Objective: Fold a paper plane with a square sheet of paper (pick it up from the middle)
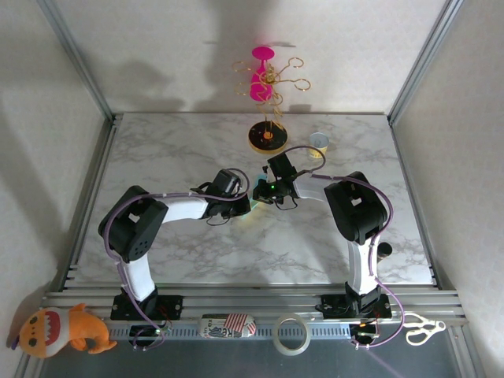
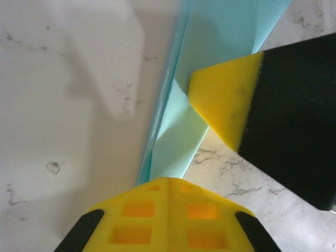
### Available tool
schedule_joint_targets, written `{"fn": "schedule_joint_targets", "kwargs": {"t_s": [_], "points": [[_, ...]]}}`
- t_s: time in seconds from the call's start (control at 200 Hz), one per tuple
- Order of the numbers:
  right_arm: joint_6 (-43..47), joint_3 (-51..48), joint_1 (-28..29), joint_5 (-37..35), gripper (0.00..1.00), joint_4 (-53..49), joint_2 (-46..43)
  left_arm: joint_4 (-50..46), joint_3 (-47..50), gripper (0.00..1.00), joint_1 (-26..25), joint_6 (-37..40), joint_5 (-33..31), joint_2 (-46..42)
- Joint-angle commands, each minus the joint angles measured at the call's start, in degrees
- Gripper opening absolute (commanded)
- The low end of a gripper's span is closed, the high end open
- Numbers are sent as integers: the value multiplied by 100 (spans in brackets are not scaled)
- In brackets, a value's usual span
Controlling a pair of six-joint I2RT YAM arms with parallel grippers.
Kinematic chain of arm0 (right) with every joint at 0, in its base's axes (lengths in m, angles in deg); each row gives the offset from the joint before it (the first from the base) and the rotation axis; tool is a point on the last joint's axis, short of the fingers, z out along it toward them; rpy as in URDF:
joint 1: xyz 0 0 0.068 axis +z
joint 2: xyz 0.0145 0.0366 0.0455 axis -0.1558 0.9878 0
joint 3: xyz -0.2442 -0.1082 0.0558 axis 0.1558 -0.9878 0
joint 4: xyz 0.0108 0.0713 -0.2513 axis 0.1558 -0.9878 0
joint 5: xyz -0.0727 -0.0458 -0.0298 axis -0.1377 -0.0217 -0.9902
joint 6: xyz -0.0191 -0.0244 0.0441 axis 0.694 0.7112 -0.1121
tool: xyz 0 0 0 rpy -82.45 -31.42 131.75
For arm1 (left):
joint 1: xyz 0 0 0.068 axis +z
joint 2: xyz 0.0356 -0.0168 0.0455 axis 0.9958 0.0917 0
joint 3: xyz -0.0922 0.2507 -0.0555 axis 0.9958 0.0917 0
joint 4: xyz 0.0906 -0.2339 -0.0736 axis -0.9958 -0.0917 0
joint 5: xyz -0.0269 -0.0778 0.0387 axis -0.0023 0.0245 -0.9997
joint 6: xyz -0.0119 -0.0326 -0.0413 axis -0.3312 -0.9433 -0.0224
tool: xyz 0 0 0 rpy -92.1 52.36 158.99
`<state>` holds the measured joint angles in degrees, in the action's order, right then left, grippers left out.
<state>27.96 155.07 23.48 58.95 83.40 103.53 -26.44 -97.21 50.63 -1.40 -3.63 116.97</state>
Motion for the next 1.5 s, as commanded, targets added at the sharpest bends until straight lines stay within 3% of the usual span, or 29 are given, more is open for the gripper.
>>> {"fn": "schedule_joint_targets", "kwargs": {"t_s": [0.0, 0.346, 0.936, 1.192, 1.492], "points": [[99, -181, -19, -317, 9, -676, 330, 192, -102, 0, -61, -120, -34, 169], [205, 160, -97, 42, 11, -476, -245, -291, 82, 0, -83, 98, -117, 263], [648, 440, -332, -559, 12, -656, -5, -470, -13, 0, -96, 249, -110, 181], [687, 292, -335, -439, 12, -674, 164, 68, -214, 0, -105, 162, 323, -8], [677, 220, -335, -374, 12, -747, 170, 512, -606, 0, -114, -101, 183, 353]]}}
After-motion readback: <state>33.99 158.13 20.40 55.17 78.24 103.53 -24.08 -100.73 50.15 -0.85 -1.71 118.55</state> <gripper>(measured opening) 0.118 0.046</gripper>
